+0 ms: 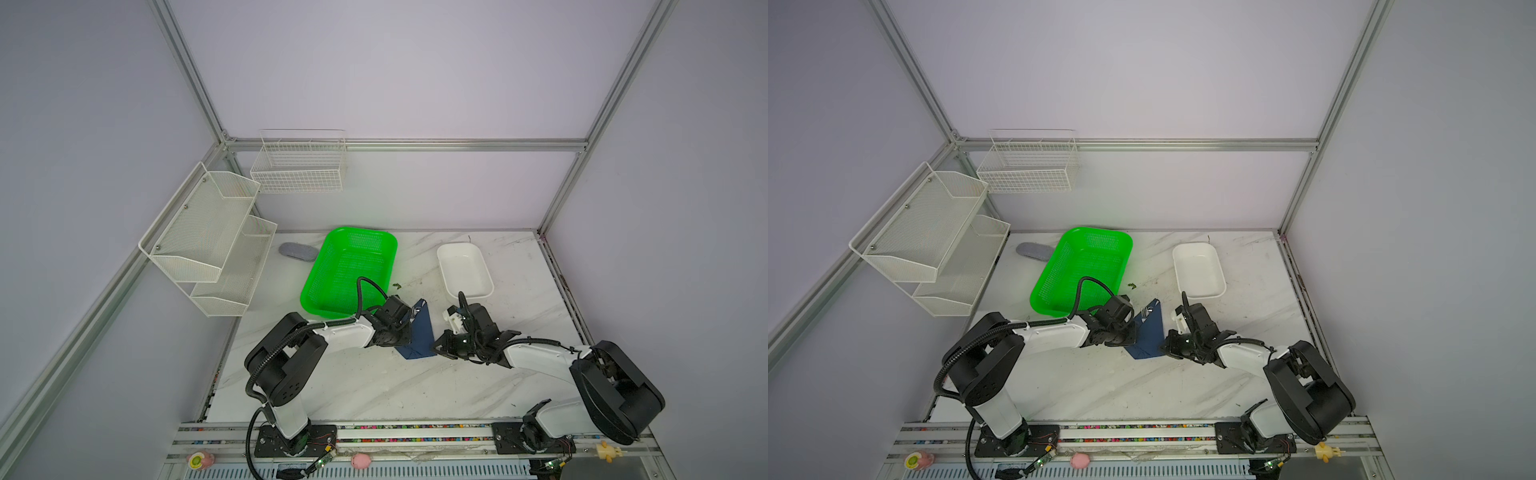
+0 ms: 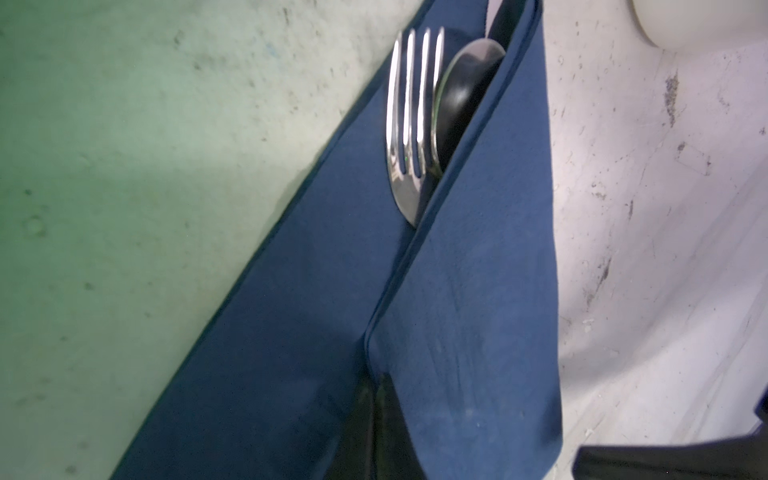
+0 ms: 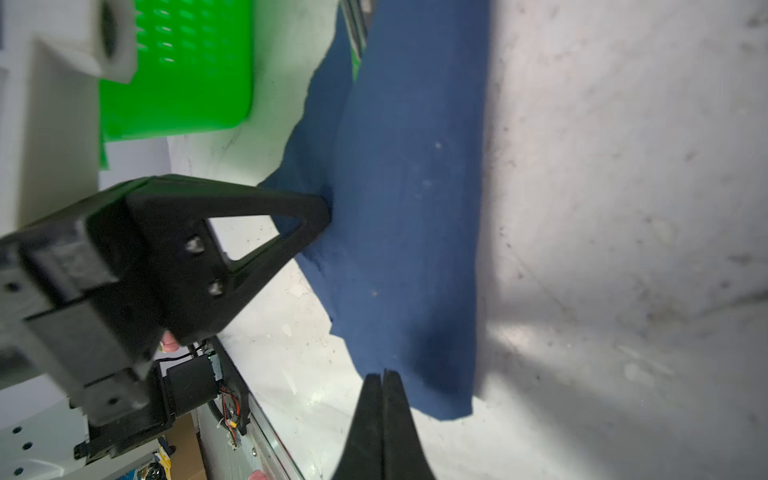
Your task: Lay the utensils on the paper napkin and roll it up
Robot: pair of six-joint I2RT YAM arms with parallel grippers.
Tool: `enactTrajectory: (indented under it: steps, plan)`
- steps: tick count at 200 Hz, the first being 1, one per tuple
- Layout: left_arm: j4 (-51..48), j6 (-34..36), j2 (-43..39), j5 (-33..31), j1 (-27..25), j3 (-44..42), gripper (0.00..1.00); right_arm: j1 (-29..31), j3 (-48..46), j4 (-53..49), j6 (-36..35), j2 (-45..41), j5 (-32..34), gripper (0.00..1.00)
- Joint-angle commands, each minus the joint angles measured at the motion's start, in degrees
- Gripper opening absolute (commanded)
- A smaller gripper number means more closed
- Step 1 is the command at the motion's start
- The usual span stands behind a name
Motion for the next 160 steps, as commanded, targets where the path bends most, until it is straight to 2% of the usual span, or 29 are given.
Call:
enactTrajectory:
  steps: [1, 45, 73, 103, 160]
  plan:
    - [-0.3, 1.3, -0.2, -1.2, 0.3, 5.8, 0.00, -0.2, -1.2, -2.8, -0.6, 2.1, 2.6, 0.02]
    - [-0.4, 1.7, 0.1, -1.0, 0.3, 6.6, 0.00, -0.2, -1.7, -3.4, -0.8, 2.0, 4.0, 0.02]
    - [-0.5, 1.8, 0.1, -0.9, 0.3, 6.8, 0.00, -0.2, -1.1, -4.5, -0.2, -1.6, 3.3, 0.02]
    - [-0.5, 1.7, 0.1, -1.1, 0.4, 6.8, 0.00, -0.3, -1.3, -5.3, 0.5, -3.1, 5.9, 0.02]
    - [-1.8, 1.3, -0.1, -2.2, 0.4, 6.3, 0.00, -0.3, 1.9, -4.4, -1.2, -3.2, 1.8, 0.05]
